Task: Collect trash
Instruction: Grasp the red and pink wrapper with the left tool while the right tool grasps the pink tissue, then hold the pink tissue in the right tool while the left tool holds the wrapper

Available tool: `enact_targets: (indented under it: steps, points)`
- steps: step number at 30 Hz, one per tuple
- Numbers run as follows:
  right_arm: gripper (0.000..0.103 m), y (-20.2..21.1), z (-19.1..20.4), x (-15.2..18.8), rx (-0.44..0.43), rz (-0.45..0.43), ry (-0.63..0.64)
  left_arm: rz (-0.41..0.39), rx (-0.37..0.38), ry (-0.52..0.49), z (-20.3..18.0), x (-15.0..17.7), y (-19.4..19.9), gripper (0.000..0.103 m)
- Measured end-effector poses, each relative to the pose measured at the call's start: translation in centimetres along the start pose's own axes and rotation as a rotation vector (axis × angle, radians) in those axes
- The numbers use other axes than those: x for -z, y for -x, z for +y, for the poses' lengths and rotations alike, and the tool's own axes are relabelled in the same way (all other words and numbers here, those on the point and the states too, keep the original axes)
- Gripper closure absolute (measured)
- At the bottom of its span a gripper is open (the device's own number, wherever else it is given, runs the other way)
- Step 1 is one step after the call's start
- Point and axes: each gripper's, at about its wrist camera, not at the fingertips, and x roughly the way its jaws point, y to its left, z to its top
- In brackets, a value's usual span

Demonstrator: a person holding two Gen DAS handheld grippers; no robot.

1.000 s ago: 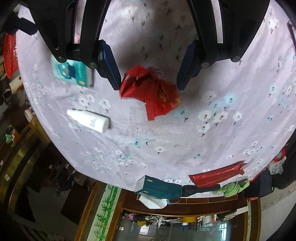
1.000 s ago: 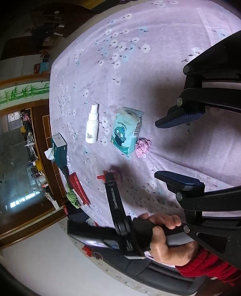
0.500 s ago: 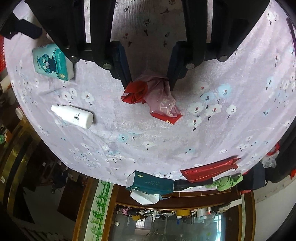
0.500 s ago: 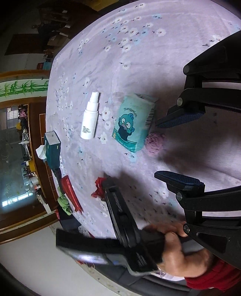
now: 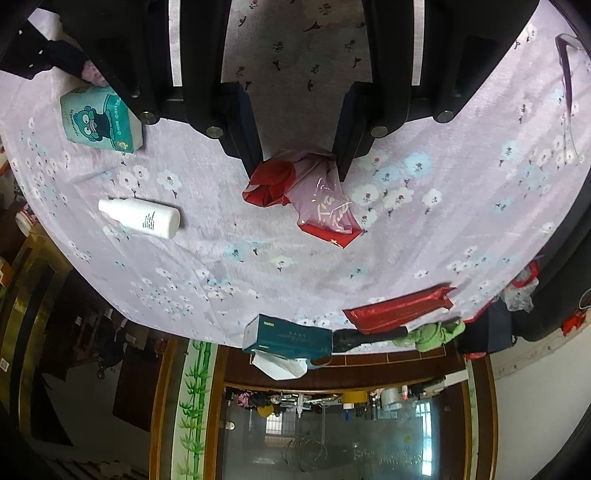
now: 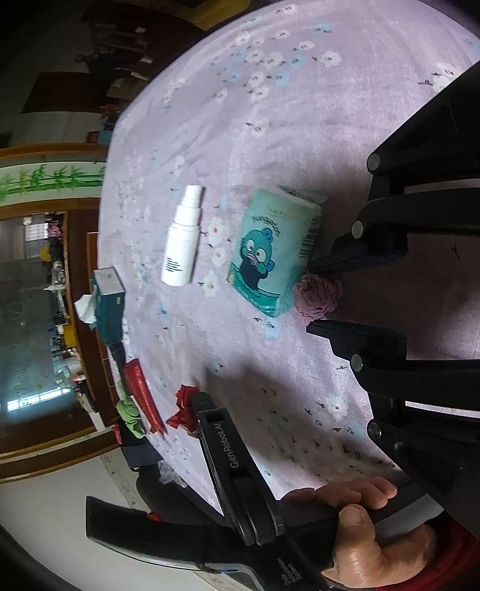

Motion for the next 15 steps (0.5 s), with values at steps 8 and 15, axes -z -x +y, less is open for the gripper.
enact_targets:
  steps: [8,15]
  points:
    - [0.077,1.1,0.2,0.0,0.003,-0.059,0.031,-0.05,-0.039,-0.021,-0.1,0.0,1.0,0.067]
    - [0.077,1.5,0.3,0.2,-0.004,-0.075,0.038,-0.079,-0.063,-0.048,-0.7,0.0,1.5,0.067]
